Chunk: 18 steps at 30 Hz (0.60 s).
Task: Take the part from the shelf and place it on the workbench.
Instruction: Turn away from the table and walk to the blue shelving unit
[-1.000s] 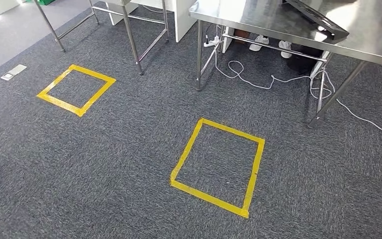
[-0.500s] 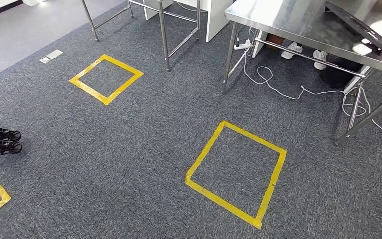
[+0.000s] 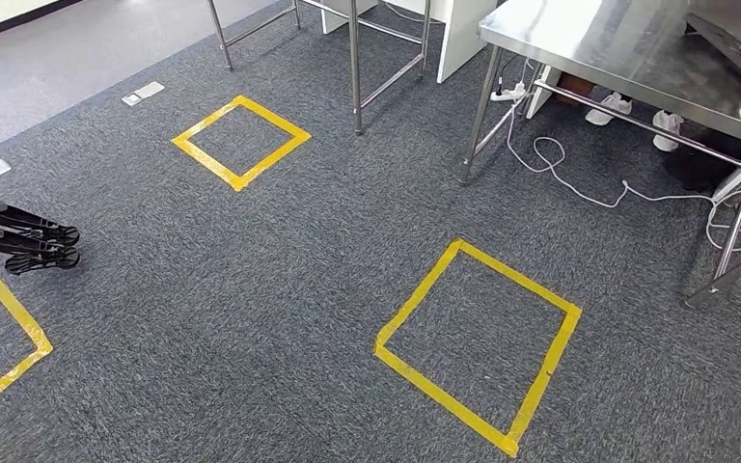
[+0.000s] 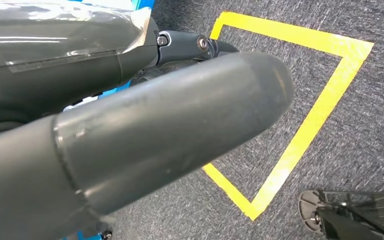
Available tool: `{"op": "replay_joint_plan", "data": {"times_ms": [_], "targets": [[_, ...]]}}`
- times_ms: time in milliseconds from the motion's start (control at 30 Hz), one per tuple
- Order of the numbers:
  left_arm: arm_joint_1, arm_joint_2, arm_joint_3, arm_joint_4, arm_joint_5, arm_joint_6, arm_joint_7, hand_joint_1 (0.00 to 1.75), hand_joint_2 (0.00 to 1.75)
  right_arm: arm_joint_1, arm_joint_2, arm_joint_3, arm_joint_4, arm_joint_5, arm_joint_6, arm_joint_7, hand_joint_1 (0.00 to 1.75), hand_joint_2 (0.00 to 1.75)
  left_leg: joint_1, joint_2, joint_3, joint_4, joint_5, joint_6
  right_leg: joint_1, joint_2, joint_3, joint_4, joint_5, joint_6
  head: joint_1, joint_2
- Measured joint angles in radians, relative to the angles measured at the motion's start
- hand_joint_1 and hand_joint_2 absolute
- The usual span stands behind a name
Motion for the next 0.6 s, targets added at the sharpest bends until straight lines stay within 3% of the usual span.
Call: {"op": "replay_joint_plan", "data": {"times_ms": [100, 167, 233, 267, 300, 333, 367, 433, 467, 533, 600], "targets": [[-0.001, 0.000, -0.004, 0.000, 0.001, 0.001, 0.010, 0.00, 0.00, -0.002, 0.001, 0.017, 0.000, 0.027, 0.011, 0.000, 0.00, 0.00, -0.006, -0.020, 0.002, -0.017, 0.005, 0.017, 0.006, -0.016, 0.002, -0.001, -0.004, 0.015, 0.004, 0.000], [-0.001, -0.001, -0.005, 0.000, 0.007, 0.002, 0.015, 0.00, 0.00, -0.002, 0.001, 0.029, 0.000, 0.044, 0.015, 0.000, 0.00, 0.00, -0.004, -0.037, 0.005, -0.028, 0.015, 0.033, 0.004, 0.012, -0.014, 0.040, -0.031, 0.019, 0.006, 0.000], [-0.002, -0.003, -0.005, 0.000, 0.014, 0.006, 0.018, 0.00, 0.00, -0.001, 0.000, 0.041, 0.000, 0.059, 0.021, 0.000, 0.00, 0.00, -0.003, -0.055, 0.003, -0.033, 0.020, 0.042, 0.000, 0.053, -0.072, 0.164, -0.091, 0.013, 0.010, 0.000], [-0.002, -0.003, -0.005, 0.000, 0.017, 0.008, 0.019, 0.00, 0.00, 0.001, -0.001, 0.046, 0.000, 0.065, 0.024, 0.000, 0.00, 0.00, -0.003, -0.065, 0.001, -0.032, 0.021, 0.044, -0.001, 0.063, -0.108, 0.237, -0.119, 0.011, 0.011, 0.000], [-0.001, -0.004, -0.005, 0.000, 0.019, 0.010, 0.020, 0.00, 0.00, 0.003, -0.002, 0.050, 0.000, 0.069, 0.027, 0.000, 0.00, 0.00, -0.004, -0.076, 0.000, -0.032, 0.021, 0.044, -0.002, 0.066, -0.135, 0.289, -0.135, 0.013, 0.012, 0.000], [0.000, -0.004, -0.005, 0.000, 0.020, 0.010, 0.021, 0.00, 0.00, 0.005, -0.004, 0.053, 0.000, 0.072, 0.029, 0.000, 0.00, 0.00, -0.004, -0.088, 0.000, -0.032, 0.022, 0.045, -0.002, 0.068, -0.144, 0.305, -0.133, 0.019, 0.012, 0.000], [0.001, -0.005, -0.005, 0.000, 0.020, 0.010, 0.022, 0.00, 0.00, 0.005, -0.005, 0.055, 0.000, 0.074, 0.029, 0.000, 0.00, 0.00, -0.005, -0.100, 0.001, -0.032, 0.022, 0.044, -0.002, 0.070, -0.132, 0.275, -0.113, 0.028, 0.012, 0.000], [0.003, -0.007, -0.005, 0.000, 0.020, 0.010, 0.022, 0.00, 0.00, 0.005, -0.008, 0.061, 0.000, 0.076, 0.030, 0.000, 0.00, 0.00, -0.005, -0.121, 0.002, -0.030, 0.023, 0.042, -0.004, 0.093, -0.066, 0.131, -0.049, 0.044, 0.012, 0.000], [0.002, -0.008, -0.005, 0.000, 0.020, 0.011, 0.023, 0.00, 0.00, 0.004, -0.009, 0.064, 0.001, 0.077, 0.030, 0.000, 0.00, 0.00, -0.007, -0.131, 0.002, -0.026, 0.022, 0.039, -0.005, 0.107, -0.039, 0.064, -0.022, 0.044, 0.011, 0.000], [0.003, -0.010, -0.005, 0.000, 0.022, 0.011, 0.025, 0.00, 0.00, 0.004, -0.010, 0.069, 0.001, 0.080, 0.034, 0.002, 0.00, 0.00, -0.010, -0.145, -0.002, -0.022, 0.022, 0.030, -0.004, 0.124, -0.018, 0.006, 0.000, 0.033, 0.010, 0.000], [0.006, -0.011, -0.005, 0.000, 0.021, 0.012, 0.033, 0.00, 0.00, 0.003, -0.010, 0.074, 0.001, 0.087, 0.043, 0.006, 0.00, 0.00, -0.008, -0.157, -0.007, -0.021, 0.022, 0.018, -0.006, 0.110, -0.013, 0.002, 0.005, 0.017, 0.010, 0.000]]}}
